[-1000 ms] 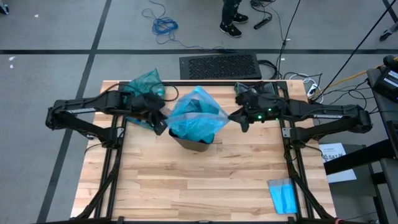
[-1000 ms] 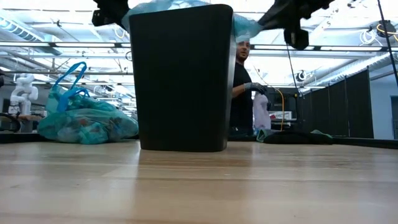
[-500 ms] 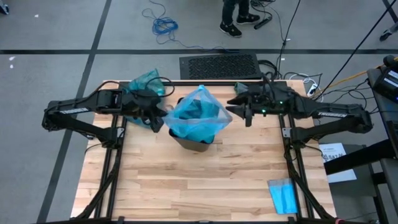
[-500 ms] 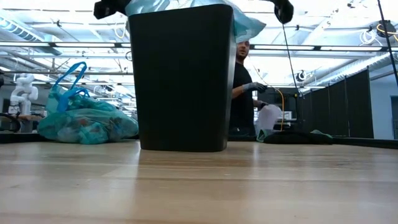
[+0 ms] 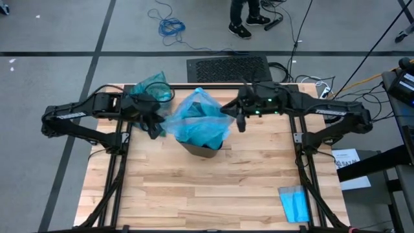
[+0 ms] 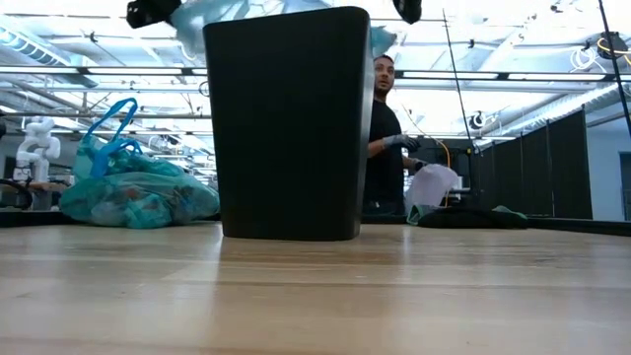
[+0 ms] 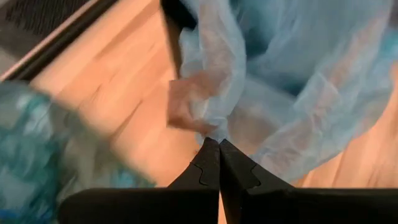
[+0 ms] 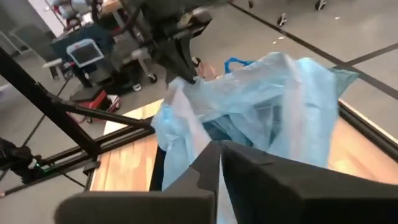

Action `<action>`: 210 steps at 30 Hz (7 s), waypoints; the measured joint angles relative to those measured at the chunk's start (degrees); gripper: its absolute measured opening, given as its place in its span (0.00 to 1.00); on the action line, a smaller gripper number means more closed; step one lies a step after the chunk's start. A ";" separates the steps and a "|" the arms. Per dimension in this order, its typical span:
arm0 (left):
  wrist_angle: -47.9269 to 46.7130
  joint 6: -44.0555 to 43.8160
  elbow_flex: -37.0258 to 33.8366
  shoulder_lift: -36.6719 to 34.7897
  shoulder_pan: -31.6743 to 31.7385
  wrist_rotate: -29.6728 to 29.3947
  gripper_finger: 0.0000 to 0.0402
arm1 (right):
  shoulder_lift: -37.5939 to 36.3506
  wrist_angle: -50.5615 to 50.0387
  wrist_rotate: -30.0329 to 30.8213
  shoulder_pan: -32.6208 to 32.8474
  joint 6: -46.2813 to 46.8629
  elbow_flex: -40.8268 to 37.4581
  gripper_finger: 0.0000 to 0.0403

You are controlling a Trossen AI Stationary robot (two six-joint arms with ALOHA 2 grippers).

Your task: Place trash/remove bag and relplace

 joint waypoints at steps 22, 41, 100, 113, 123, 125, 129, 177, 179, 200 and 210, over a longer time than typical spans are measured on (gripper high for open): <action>9.55 4.69 -0.04 -3.09 0.02 2.61 0.00 | 14.76 1.38 -14.88 -2.66 3.14 6.81 0.00; 12.47 4.94 -0.04 -5.36 0.00 -1.32 0.01 | 14.54 -0.37 -15.78 1.04 4.91 6.81 0.00; 39.07 17.33 -0.09 8.06 -3.80 11.25 0.26 | 13.56 -1.23 0.39 -2.93 3.90 6.75 0.00; 37.10 10.24 -0.09 14.91 -10.89 14.86 0.25 | 13.56 -7.59 -4.40 -13.68 1.54 6.75 0.00; 36.03 8.74 -0.09 19.00 -14.38 11.46 0.25 | 13.58 -9.30 -7.95 -17.06 1.13 3.16 0.00; 35.29 8.04 -0.07 20.01 -14.73 10.72 0.25 | 13.58 -8.21 -8.73 -17.19 1.86 1.04 0.00; 34.46 7.88 -0.07 21.80 -15.30 8.55 0.25 | 13.60 -6.78 -8.82 -17.12 2.90 -2.31 0.00; 35.84 13.81 1.55 13.29 -3.78 7.40 0.25 | 2.49 6.38 -8.42 -3.11 10.00 -9.10 0.00; 33.68 15.05 2.37 14.42 -2.33 7.60 0.25 | 2.76 6.81 -8.40 -2.84 10.53 -9.10 0.00; 22.74 18.80 2.75 16.63 7.78 5.53 0.25 | 3.20 2.68 -8.77 6.08 16.13 -9.10 0.00; 18.91 20.71 2.75 15.40 10.03 -0.64 0.25 | 3.20 -0.89 -8.04 9.83 17.74 -9.10 0.00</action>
